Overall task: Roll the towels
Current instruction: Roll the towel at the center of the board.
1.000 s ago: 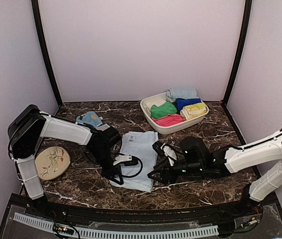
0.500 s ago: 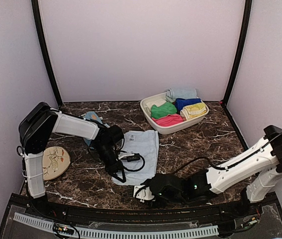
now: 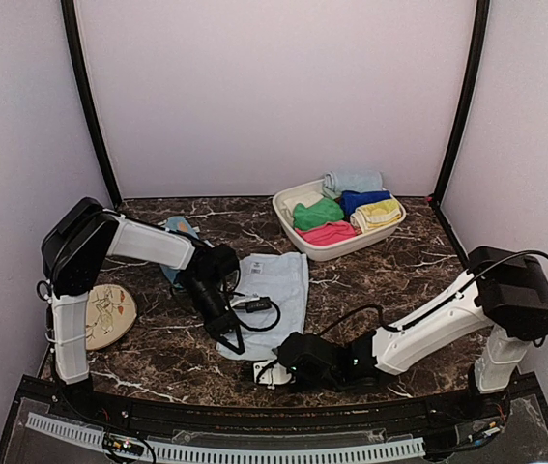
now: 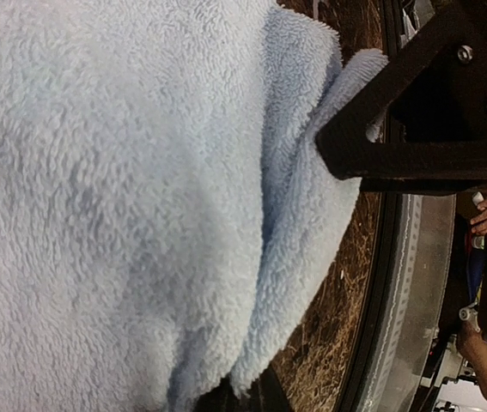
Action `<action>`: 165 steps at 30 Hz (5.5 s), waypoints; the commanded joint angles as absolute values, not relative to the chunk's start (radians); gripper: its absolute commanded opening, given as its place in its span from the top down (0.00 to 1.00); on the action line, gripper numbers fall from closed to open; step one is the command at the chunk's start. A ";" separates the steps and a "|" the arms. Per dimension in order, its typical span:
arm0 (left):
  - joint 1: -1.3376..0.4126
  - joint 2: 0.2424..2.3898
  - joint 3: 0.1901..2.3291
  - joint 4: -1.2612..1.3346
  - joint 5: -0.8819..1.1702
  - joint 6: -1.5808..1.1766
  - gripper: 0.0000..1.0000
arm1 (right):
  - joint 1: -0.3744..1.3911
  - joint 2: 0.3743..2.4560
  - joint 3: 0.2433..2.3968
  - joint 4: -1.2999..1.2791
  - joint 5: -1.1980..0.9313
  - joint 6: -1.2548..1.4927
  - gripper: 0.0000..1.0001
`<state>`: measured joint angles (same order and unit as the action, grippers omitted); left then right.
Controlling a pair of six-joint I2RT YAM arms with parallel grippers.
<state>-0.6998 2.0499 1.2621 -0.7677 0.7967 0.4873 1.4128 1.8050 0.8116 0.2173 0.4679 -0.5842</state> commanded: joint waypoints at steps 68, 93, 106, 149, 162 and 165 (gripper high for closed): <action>-0.830 1.770 1.050 -0.652 0.462 0.751 1.00 | 0.892 1.702 0.815 0.194 -0.434 0.335 0.49; -0.719 1.917 1.176 -0.939 0.700 0.704 1.00 | 1.258 1.275 0.541 0.327 0.200 -0.161 0.00; -0.706 2.006 1.239 -1.003 0.713 0.707 1.00 | 1.528 1.734 0.860 0.241 0.401 -0.555 0.32; -0.727 1.473 0.968 -0.693 0.558 0.776 0.39 | 1.010 2.031 0.906 0.230 -0.714 0.375 1.00; -0.871 1.625 0.940 -0.437 0.316 0.727 0.42 | 0.957 2.055 0.900 0.289 -0.789 0.541 0.95; -0.871 1.660 0.940 -0.446 0.296 0.723 0.53 | 0.956 2.059 0.907 0.291 -0.787 0.561 0.91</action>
<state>-0.8673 1.6310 0.9550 -0.4786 0.3668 0.7372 0.9657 2.0235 0.9344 0.3664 -0.7994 0.5060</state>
